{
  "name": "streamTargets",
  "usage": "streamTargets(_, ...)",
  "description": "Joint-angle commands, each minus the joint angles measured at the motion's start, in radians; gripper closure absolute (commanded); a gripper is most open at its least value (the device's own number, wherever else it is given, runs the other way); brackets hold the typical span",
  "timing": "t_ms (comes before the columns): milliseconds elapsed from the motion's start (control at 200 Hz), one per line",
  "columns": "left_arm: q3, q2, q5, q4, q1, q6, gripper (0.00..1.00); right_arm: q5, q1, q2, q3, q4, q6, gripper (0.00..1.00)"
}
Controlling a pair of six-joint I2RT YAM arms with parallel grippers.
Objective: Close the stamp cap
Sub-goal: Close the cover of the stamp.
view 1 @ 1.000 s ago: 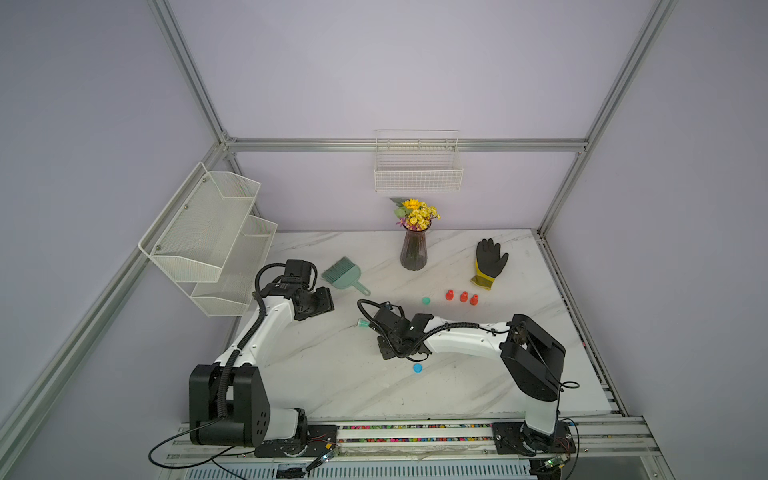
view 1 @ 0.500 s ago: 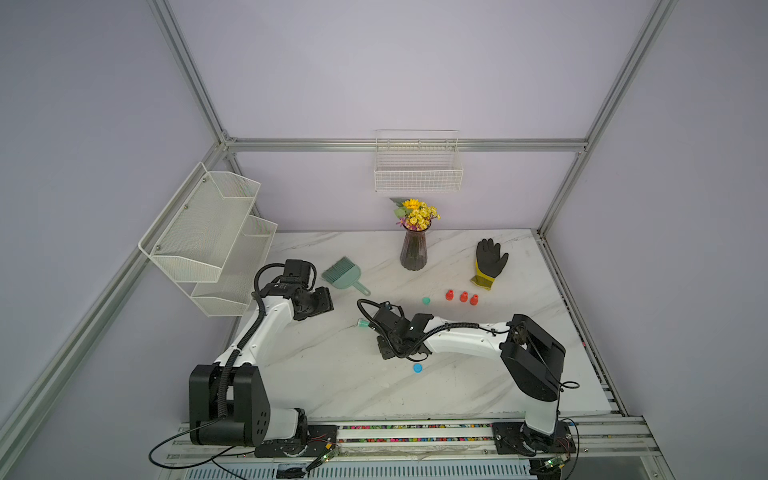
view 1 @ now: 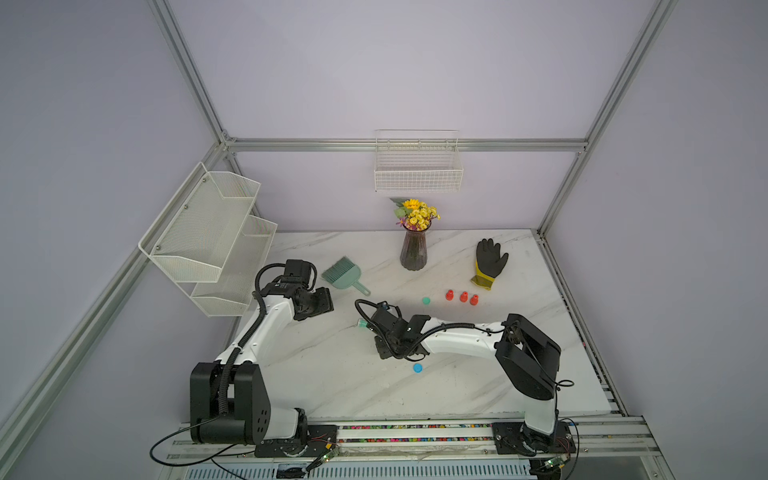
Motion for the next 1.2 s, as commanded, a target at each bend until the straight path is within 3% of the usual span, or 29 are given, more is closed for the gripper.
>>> streamTargets(0,0.015,0.0,0.011,0.027,0.011,0.024,0.34,0.063,0.014,0.082,-0.057,-0.071,-0.017,1.0)
streamTargets(460,0.015,0.004,0.007,0.027,0.014,0.024,0.34,0.204,0.079,-0.01,-0.232,0.182,-0.05,1.0)
streamTargets(760,0.014,0.005,0.002,0.027,0.015,0.025,0.34,0.175,0.081,-0.135,-0.336,0.368,-0.053,1.0)
streamTargets(1195,0.015,0.004,0.002,0.025,0.015,0.027,0.34,0.157,0.08,-0.206,-0.337,0.382,-0.037,1.0)
